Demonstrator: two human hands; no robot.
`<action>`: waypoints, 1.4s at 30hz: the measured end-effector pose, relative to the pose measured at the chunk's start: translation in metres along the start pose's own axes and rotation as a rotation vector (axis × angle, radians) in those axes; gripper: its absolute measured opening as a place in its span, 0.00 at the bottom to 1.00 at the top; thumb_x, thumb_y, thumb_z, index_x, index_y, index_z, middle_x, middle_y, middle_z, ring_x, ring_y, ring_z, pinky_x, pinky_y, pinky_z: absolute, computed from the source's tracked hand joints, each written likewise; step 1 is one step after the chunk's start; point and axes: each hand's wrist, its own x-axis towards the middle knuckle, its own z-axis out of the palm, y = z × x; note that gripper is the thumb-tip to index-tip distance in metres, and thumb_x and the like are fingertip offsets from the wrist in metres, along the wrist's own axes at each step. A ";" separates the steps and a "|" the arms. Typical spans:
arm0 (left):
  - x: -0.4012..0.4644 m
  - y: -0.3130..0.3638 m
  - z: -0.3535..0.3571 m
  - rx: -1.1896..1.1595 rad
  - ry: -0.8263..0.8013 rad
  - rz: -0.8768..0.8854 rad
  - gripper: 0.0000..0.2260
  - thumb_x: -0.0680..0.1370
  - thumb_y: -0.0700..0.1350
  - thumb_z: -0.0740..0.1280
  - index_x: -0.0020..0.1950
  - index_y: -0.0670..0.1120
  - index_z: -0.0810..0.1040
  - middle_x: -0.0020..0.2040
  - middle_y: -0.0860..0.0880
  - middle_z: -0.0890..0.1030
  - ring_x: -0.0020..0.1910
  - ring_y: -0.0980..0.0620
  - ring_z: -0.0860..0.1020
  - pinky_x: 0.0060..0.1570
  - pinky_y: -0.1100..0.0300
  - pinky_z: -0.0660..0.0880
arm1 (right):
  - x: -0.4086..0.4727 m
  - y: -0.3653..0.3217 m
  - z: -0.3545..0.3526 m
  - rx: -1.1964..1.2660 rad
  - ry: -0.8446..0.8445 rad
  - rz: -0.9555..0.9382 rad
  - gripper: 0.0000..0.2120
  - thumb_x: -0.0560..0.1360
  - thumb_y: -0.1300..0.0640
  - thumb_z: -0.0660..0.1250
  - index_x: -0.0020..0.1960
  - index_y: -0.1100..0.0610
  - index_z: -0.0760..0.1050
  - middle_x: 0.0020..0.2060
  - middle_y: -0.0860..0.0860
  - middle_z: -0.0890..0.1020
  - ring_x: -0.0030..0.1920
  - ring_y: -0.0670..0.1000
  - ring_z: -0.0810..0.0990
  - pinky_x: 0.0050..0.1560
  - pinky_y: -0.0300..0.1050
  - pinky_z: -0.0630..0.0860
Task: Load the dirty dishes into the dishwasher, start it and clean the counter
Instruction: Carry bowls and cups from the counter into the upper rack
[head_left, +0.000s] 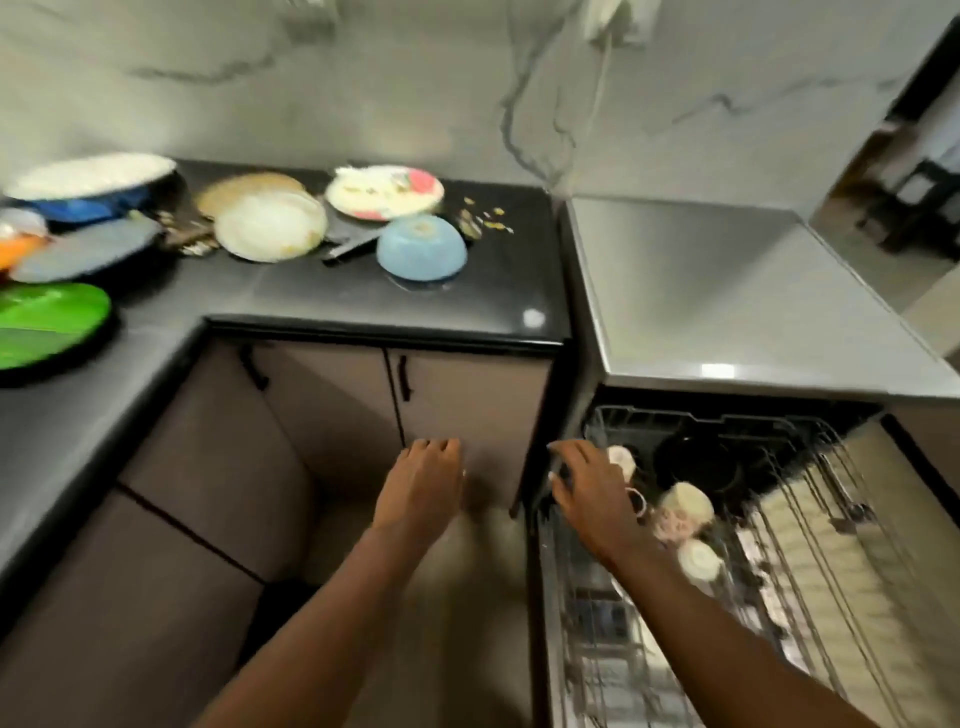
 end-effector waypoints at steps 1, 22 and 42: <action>-0.003 -0.017 -0.017 0.004 0.036 -0.023 0.08 0.79 0.46 0.59 0.56 0.46 0.73 0.55 0.47 0.78 0.56 0.45 0.74 0.54 0.52 0.71 | 0.010 -0.019 0.002 -0.004 -0.002 -0.035 0.20 0.72 0.49 0.57 0.58 0.56 0.77 0.53 0.54 0.79 0.51 0.59 0.80 0.46 0.55 0.77; 0.116 -0.172 -0.123 -0.118 0.283 -0.269 0.23 0.79 0.51 0.65 0.71 0.44 0.66 0.67 0.44 0.72 0.66 0.45 0.69 0.63 0.53 0.68 | 0.249 -0.152 0.015 -0.023 0.034 -0.261 0.36 0.72 0.34 0.65 0.74 0.49 0.60 0.71 0.50 0.64 0.70 0.53 0.64 0.64 0.56 0.63; 0.314 -0.236 -0.074 -0.125 -0.329 -0.471 0.44 0.65 0.55 0.78 0.74 0.51 0.58 0.77 0.46 0.50 0.75 0.39 0.48 0.65 0.29 0.58 | 0.499 -0.114 0.051 -0.171 -0.658 -0.167 0.62 0.62 0.31 0.74 0.78 0.45 0.34 0.76 0.56 0.32 0.75 0.62 0.30 0.69 0.74 0.42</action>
